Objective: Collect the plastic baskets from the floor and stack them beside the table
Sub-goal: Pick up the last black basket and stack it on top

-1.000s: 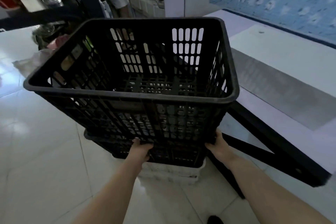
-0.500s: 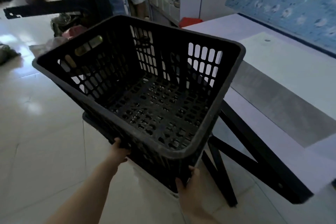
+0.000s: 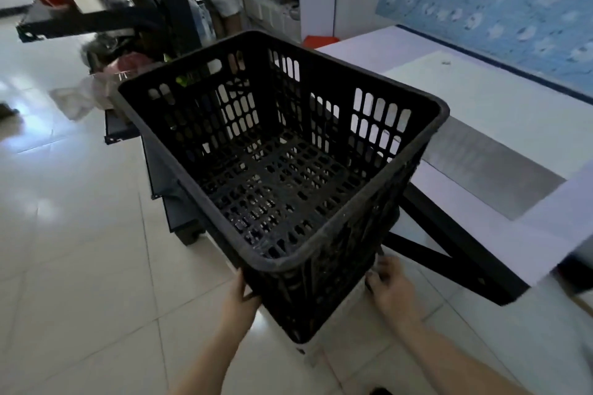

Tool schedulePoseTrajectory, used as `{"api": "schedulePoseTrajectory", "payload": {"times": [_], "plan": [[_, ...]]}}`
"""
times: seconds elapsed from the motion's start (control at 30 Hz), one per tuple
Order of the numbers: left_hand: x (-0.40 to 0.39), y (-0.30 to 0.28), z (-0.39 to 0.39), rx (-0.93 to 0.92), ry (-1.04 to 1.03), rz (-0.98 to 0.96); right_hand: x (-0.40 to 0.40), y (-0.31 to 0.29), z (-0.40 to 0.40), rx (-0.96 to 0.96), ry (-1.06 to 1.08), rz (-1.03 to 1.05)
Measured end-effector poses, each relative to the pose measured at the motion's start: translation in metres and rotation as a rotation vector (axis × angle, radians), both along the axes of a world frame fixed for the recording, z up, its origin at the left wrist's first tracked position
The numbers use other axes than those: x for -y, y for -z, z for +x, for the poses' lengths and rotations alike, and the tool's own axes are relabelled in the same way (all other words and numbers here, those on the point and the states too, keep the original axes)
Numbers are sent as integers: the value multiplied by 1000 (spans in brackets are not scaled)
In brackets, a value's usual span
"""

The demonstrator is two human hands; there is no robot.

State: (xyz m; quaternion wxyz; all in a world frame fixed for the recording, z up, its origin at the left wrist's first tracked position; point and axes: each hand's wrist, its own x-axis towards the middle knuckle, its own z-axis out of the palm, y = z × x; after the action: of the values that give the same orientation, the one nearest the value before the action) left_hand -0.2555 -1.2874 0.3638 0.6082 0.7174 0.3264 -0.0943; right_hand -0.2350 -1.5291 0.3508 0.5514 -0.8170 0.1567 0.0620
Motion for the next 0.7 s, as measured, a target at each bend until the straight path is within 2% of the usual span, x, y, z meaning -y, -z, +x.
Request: {"api": "schedulePoseTrajectory", "payload": {"times": [0.07, 0.17, 0.27, 0.47, 0.6, 0.7], "plan": [[20, 5, -30, 22, 42, -94, 38, -15, 42, -4, 51, 6], [48, 7, -50, -48, 61, -144, 82, -23, 93, -88, -114, -33], [68, 3, -47, -66, -29, -60, 103, -24, 130, -171, -317, -70], [98, -12, -25, -82, -202, 142, 99, -21, 162, -301, -612, 114], [99, -9, -24, -116, -207, 232, 98, 20, 162, -126, -554, 209], [96, -8, -24, -139, -201, 273, 94, 12, 143, -114, -420, 263]]}}
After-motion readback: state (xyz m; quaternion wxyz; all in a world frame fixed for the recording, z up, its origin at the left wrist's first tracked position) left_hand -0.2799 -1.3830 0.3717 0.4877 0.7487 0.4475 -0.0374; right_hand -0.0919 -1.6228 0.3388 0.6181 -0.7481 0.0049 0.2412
